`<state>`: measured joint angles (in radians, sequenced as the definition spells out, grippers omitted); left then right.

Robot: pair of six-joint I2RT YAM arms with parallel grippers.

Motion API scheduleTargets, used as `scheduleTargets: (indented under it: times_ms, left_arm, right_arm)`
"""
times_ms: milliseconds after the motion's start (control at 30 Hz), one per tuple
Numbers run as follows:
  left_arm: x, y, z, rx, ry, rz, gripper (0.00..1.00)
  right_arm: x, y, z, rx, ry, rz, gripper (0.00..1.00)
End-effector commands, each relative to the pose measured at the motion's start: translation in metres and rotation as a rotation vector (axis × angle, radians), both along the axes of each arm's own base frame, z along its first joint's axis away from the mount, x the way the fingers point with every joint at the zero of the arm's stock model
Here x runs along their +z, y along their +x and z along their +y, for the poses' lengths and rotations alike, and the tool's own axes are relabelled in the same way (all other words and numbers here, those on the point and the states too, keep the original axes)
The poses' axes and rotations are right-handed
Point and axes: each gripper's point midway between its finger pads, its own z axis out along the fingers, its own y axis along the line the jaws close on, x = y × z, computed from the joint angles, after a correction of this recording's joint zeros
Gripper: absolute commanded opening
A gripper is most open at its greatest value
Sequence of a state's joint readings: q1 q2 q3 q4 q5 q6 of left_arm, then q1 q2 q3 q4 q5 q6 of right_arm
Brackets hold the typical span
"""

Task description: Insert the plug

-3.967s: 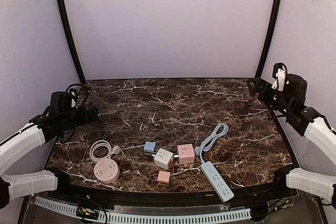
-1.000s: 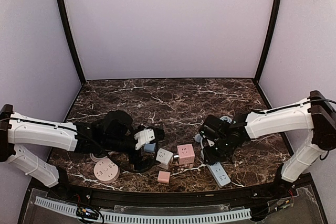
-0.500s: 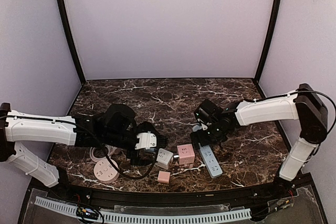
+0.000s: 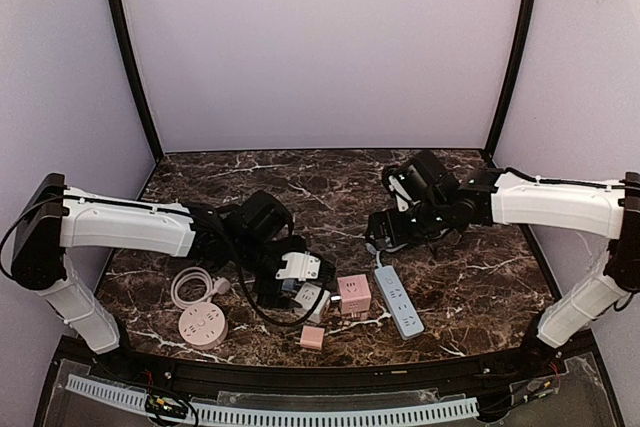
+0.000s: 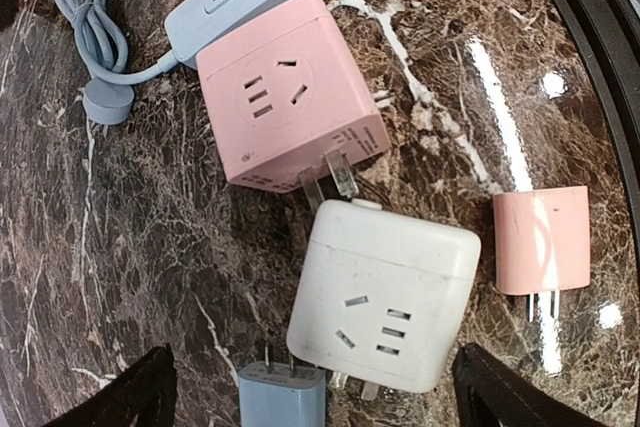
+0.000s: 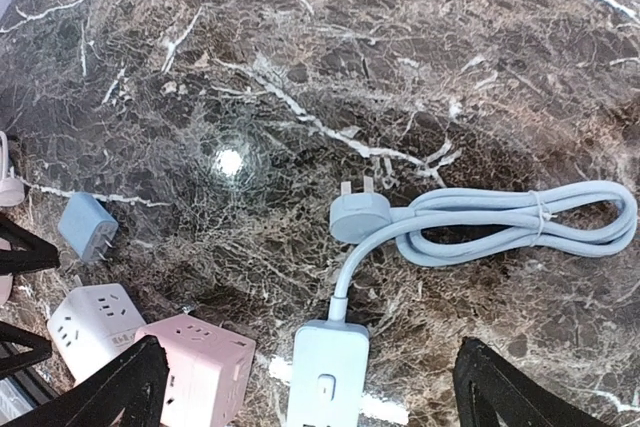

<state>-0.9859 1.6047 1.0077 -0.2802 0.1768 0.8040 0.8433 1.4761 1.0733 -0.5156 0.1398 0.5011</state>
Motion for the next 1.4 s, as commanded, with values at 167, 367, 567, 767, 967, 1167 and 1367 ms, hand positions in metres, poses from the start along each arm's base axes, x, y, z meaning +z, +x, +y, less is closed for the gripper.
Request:
scheduleTargets:
  times_ms: [167,367,567,767,967,1167,1367]
  left_arm:
    - [-0.006,-0.001,0.000,-0.026,0.081,0.070,0.94]
    - [-0.017,-0.006,0.003,-0.020,0.122,0.112,0.94]
    - [-0.023,-0.015,-0.001,-0.038,0.139,0.120,0.92]
    - [-0.030,-0.015,-0.006,-0.052,0.146,0.120,0.90]
    - [-0.034,-0.011,-0.011,-0.064,0.156,0.107,0.85]
    - [-0.033,-0.006,-0.012,-0.066,0.150,0.079,0.57]
    - [-0.022,-0.008,-0.010,-0.065,0.138,0.073,0.38]
  right_arm:
    - [0.031,0.006,-0.011,0.013,0.024,-0.086,0.99]
    - [0.033,0.006,-0.013,0.029,0.027,-0.097,0.99]
    - [0.034,0.001,-0.011,0.048,0.059,-0.101,0.99]
    - [0.034,-0.002,-0.012,0.057,0.076,-0.106,0.99]
    - [0.033,-0.002,-0.011,0.066,0.077,-0.110,0.99]
    - [0.030,-0.002,-0.010,0.069,0.071,-0.108,0.99]
    - [0.033,-0.001,-0.007,0.074,0.081,-0.106,0.99]
